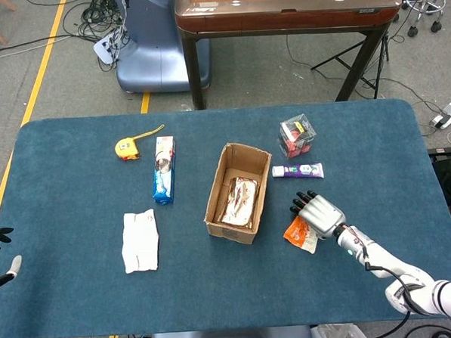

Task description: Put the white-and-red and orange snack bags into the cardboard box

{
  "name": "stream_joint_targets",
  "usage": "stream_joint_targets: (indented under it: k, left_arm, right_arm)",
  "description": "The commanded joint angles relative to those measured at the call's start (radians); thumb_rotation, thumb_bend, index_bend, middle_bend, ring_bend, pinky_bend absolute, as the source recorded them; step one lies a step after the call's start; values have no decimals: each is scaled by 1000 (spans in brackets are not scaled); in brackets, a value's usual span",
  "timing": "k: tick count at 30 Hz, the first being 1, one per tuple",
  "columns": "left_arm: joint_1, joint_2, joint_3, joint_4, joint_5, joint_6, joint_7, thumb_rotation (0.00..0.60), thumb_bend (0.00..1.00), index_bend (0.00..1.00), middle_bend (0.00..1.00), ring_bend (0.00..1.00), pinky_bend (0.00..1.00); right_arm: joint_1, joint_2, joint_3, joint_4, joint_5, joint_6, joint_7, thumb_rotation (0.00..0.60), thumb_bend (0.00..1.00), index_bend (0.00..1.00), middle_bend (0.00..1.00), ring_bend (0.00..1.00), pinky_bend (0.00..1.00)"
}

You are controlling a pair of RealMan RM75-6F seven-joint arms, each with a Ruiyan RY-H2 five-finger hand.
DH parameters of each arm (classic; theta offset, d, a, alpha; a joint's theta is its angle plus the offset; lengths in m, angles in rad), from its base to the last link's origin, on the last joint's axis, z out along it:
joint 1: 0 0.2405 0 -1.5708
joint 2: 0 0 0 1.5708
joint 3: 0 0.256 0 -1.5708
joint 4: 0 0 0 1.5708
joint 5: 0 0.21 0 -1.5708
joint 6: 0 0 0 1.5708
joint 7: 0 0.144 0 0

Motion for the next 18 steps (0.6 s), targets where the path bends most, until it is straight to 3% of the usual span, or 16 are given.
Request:
stream_joint_targets:
  k: [1,5,12,18]
  left_arm:
    - [1,1,0,0,1,1,0,600,299,278,405,420,567]
    - [1,2,0,-5,4,5,2,600,299,278,405,420,567]
    - [3,6,0,-5,4,7,-4,600,300,278,405,420,567]
    - [3,7,0,-5,2,5,-3,600,299,279,405,420,568]
  right_arm:
    - [1,-15,2,13,-4,8,2,600,0,321,281,180,194]
    - [-7,-41,3,38,-17,39,14,600,0,431,385,284,227]
    - [-16,-63,0,67,-35,72,50,600,0,658,578,492,444]
    - [-18,-33,19,17,-37,102,117,600,0,700,613,530,455]
